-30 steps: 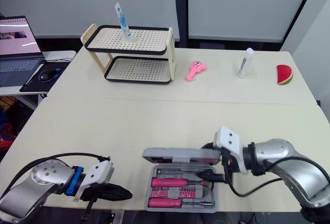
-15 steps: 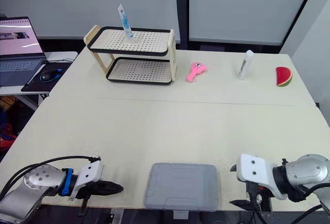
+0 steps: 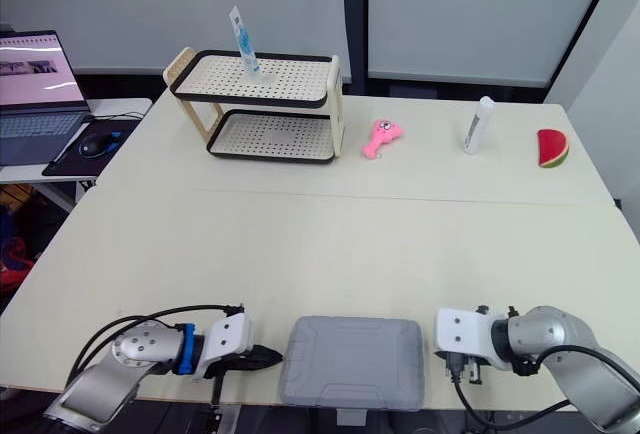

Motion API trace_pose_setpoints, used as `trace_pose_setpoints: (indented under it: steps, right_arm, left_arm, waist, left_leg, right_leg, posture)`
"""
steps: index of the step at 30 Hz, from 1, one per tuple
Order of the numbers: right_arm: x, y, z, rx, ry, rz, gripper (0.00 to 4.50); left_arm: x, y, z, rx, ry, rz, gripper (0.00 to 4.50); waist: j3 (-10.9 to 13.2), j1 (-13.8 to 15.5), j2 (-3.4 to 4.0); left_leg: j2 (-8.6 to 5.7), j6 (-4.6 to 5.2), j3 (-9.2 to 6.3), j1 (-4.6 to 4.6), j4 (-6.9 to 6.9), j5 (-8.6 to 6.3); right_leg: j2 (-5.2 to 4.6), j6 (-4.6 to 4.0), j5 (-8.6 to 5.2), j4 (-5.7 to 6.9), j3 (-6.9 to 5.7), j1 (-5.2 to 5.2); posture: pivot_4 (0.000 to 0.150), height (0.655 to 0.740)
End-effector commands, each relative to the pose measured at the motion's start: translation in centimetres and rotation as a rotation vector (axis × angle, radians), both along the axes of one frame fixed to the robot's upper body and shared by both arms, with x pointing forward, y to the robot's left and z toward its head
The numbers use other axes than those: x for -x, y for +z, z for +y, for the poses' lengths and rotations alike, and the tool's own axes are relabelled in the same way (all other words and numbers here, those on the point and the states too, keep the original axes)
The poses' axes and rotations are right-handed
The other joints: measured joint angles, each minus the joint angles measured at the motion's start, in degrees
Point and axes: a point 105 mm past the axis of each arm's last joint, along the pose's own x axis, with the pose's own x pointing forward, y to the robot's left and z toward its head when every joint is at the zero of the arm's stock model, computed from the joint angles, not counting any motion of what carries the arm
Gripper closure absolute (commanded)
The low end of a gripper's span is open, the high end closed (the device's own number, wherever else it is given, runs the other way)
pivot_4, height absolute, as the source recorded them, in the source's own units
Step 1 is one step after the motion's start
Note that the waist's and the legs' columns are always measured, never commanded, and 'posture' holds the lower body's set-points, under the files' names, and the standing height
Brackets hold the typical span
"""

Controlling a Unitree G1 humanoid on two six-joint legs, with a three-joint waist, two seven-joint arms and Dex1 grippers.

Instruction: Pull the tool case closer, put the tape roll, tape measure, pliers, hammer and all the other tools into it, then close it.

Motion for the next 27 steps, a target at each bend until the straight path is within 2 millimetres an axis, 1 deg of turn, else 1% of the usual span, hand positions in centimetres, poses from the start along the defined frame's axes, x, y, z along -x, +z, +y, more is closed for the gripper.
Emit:
trace_pose_setpoints:
  steps: [1, 3, 6, 8, 10, 14, 17, 18, 21, 22, 23, 25, 27]
  right_arm:
    - [-0.4, 0.1, 0.8, -0.009, 0.026, -0.026, 4.05]
    - [-0.6, 0.2, 1.2, -0.023, 0.028, -0.029, 4.47]
    - [-0.7, 0.2, 1.2, -0.022, 0.026, -0.029, 4.49]
    - [-0.7, 0.5, 0.7, -0.004, 0.016, -0.029, 4.49]
    - [-0.7, 1.0, -0.5, 0.02, -0.019, -0.027, 4.49]
    - [-0.6, 2.6, -2.9, 0.057, -0.049, -0.051, 4.49]
    - [-0.2, 3.8, -3.7, 0.04, -0.03, -0.091, 4.49]
    - [-0.1, 4.2, -3.8, 0.031, -0.023, -0.099, 4.49]
    - [0.7, 6.8, -4.6, -0.005, 0.03, -0.123, 4.49]
    - [1.0, 7.4, -4.9, -0.009, 0.042, -0.109, 4.49]
    - [1.2, 7.7, -5.2, -0.012, 0.048, -0.097, 4.49]
    - [1.8, 8.9, -5.9, -0.02, 0.06, -0.048, 4.49]
    - [2.0, 9.9, -6.4, -0.016, 0.076, -0.031, 4.49]
  left_arm:
    - [0.1, 0.6, -1.3, 0.02, -0.023, -0.017, 4.5]
    - [0.2, 0.7, -1.7, 0.027, -0.023, -0.014, 4.5]
    - [0.0, 0.9, -2.0, 0.031, -0.019, -0.015, 4.5]
    - [-0.4, 1.4, -1.7, 0.027, -0.008, -0.026, 4.5]
    - [-1.2, 2.1, -0.6, 0.016, 0.022, -0.049, 4.5]
    - [-2.8, 3.8, 2.3, -0.011, 0.077, -0.09, 4.5]
    - [-3.5, 5.6, 3.9, 0.002, 0.093, -0.115, 4.5]
    - [-3.6, 5.9, 4.2, 0.001, 0.094, -0.122, 4.5]
    - [-3.9, 7.7, 6.5, -0.061, 0.132, -0.162, 4.5]
    - [-4.0, 8.1, 7.0, -0.078, 0.141, -0.178, 4.5]
    - [-4.1, 8.2, 7.3, -0.085, 0.144, -0.187, 4.5]
    - [-3.6, 8.9, 7.7, -0.091, 0.143, -0.17, 4.5]
    - [-3.0, 9.3, 7.7, -0.089, 0.143, -0.16, 4.5]
  waist:
    - [0.0, 0.0, 0.0]
    - [0.0, 0.0, 0.01]
    - [0.0, 0.0, 0.01]
    - [0.0, 0.0, 0.01]
    - [0.0, 0.1, 0.01]
    - [0.0, 0.2, 0.01]
    - [0.0, 0.1, 0.02]
    - [0.0, 0.0, 0.02]
    - [0.0, -0.1, 0.02]
    - [0.0, -0.1, 0.0]
    - [0.0, -0.1, 0.0]
    - [0.0, 0.0, -0.01]
    - [0.1, -0.1, 0.0]
  left_leg:
    - [0.0, 0.0, 0.0, 0.0, 0.0, 0.0]
    - [0.0, 0.0, 0.0, 0.01, -0.01, 0.0]
    - [0.0, 0.0, 0.0, 0.01, 0.0, 0.0]
    - [-0.01, 0.0, 0.0, 0.0, 0.01, 0.0]
    - [-0.02, 0.0, 0.0, -0.01, 0.01, 0.0]
    - [-0.03, 0.0, -0.03, 0.0, 0.0, 0.0]
    - [-0.02, 0.0, -0.05, 0.04, 0.0, 0.0]
    - [-0.02, 0.0, -0.05, 0.05, 0.0, 0.0]
    - [-0.03, 0.0, -0.02, 0.05, 0.03, 0.0]
    - [-0.03, 0.0, -0.02, 0.06, 0.02, 0.0]
    - [-0.02, 0.0, -0.02, 0.1, 0.02, 0.0]
    - [-0.02, 0.0, 0.01, 0.27, 0.0, 0.0]
    - [-0.02, 0.0, 0.02, 0.33, 0.0, 0.0]
  right_leg:
    - [0.0, 0.0, 0.0, 0.0, 0.0, 0.0]
    - [0.0, 0.0, 0.0, 0.01, 0.0, 0.0]
    - [0.0, 0.0, 0.0, 0.01, 0.0, 0.01]
    - [-0.01, 0.0, 0.0, 0.01, 0.0, 0.01]
    - [-0.02, 0.0, 0.0, 0.01, -0.01, 0.01]
    - [-0.05, 0.0, 0.0, 0.03, -0.06, 0.03]
    - [-0.04, -0.01, 0.0, 0.07, -0.1, 0.05]
    - [-0.04, -0.01, 0.0, 0.08, -0.09, 0.08]
    - [-0.06, 0.0, 0.01, 0.07, -0.06, 0.11]
    - [-0.06, 0.0, 0.01, 0.07, -0.07, 0.11]
    - [-0.05, 0.0, 0.0, 0.07, -0.07, 0.14]
    - [-0.05, 0.01, -0.02, 0.02, -0.05, 0.34]
    - [-0.06, 0.0, 0.0, 0.0, -0.03, 0.39]
  posture:
    - [0.15, 0.735]
    - [0.15, 0.735]
    - [0.15, 0.735]
    - [0.15, 0.735]
    - [0.15, 0.735]
    - [0.15, 0.735]
    - [0.15, 0.735]
    - [0.15, 0.735]
    - [0.15, 0.735]
    - [0.15, 0.735]
    - [0.15, 0.735]
    - [0.15, 0.735]
    - [0.15, 0.735]
